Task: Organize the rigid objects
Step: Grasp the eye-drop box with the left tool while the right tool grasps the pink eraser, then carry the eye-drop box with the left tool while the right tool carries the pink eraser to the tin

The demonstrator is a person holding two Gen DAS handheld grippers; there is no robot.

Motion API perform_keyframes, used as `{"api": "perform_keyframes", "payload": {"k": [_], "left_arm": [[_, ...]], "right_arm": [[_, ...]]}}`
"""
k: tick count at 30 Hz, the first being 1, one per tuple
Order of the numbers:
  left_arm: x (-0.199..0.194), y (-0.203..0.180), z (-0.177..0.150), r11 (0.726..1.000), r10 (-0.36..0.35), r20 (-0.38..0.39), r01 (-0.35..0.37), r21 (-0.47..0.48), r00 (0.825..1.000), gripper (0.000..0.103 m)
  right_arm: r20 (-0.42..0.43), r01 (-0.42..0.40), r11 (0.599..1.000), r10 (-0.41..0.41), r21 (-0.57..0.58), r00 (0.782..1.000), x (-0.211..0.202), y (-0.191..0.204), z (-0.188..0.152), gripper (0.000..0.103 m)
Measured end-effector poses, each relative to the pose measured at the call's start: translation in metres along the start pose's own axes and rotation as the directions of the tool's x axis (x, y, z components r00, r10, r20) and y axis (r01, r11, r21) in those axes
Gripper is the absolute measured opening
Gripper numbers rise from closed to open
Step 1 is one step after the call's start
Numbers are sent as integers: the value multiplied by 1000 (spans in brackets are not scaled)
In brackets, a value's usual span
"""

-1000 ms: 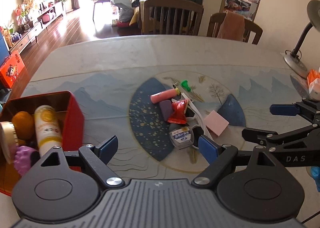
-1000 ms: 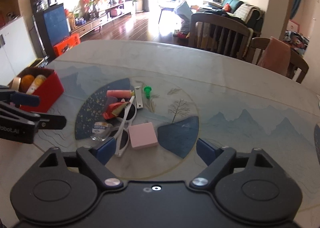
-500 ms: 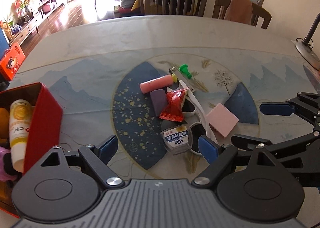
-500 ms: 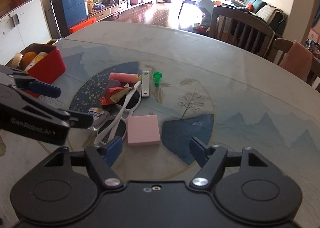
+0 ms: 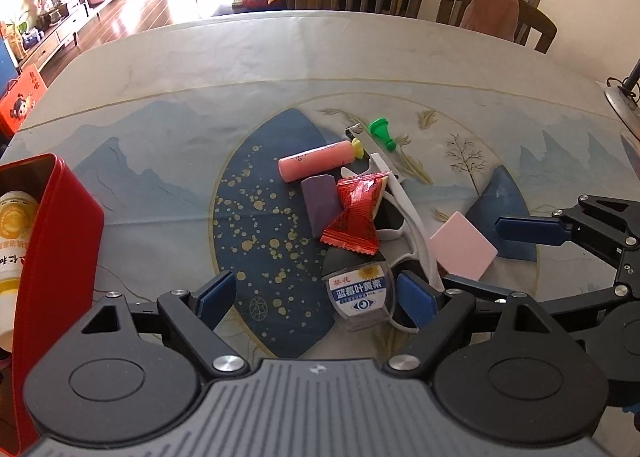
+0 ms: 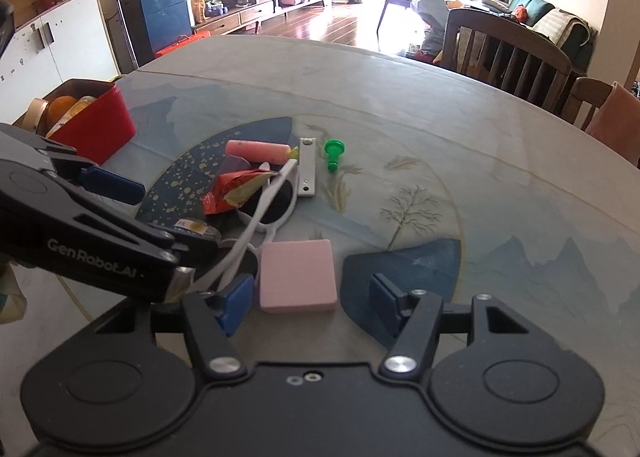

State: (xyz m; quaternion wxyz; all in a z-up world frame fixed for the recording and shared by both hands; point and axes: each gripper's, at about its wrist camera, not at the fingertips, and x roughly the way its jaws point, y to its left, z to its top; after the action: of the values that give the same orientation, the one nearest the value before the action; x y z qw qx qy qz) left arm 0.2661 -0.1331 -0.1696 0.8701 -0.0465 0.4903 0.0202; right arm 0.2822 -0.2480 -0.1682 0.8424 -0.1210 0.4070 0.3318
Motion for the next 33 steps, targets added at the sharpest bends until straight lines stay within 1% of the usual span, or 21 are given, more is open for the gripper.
{"api": "perform_keyframes", "payload": {"k": [6, 9, 11, 12, 13, 14, 15, 17, 24, 33], "left_arm": [[5, 2, 1, 1000, -1, -3, 1, -15, 1000, 87], [2, 2, 1, 1000, -3, 3, 3, -10, 1000, 79], [0, 2, 3, 1000, -12, 5, 13, -22, 1000, 67], [0, 3, 3, 999, -19, 6, 20, -27, 1000, 65], [-1, 3, 3, 999, -24, 6, 24, -27, 1000, 60], [-2, 3, 3, 999, -24, 6, 24, -24, 1000, 54], [-3, 2, 3, 1000, -21, 7, 22, -18, 1000, 51], [-3, 1, 3, 1000, -16, 8, 16, -8, 1000, 40], [-5, 6, 1, 1000, 7, -2, -7, -27, 1000, 39], [-22, 17, -10, 998, 24, -4, -24, -53, 1000, 39]], "right_arm": [[16, -8, 1000, 9, -9, 1000, 3, 2, 2, 55], [20, -23, 1000, 23, 0, 1000, 3, 1, 2, 50], [25, -26, 1000, 26, 9, 999, 3, 0, 2, 47], [26, -31, 999, 30, 19, 999, 3, -1, 2, 45], [28, -30, 999, 29, 26, 999, 2, -3, 1, 41], [30, -24, 999, 23, 28, 999, 1, -4, 0, 41], [31, -20, 999, 19, 28, 999, 1, -5, -1, 41], [33, -17, 999, 16, 35, 999, -1, -6, -2, 41], [23, 19, 998, -21, 64, 1000, -9, -9, -8, 40], [13, 54, 993, -56, 109, 998, -32, -8, -18, 40]]}}
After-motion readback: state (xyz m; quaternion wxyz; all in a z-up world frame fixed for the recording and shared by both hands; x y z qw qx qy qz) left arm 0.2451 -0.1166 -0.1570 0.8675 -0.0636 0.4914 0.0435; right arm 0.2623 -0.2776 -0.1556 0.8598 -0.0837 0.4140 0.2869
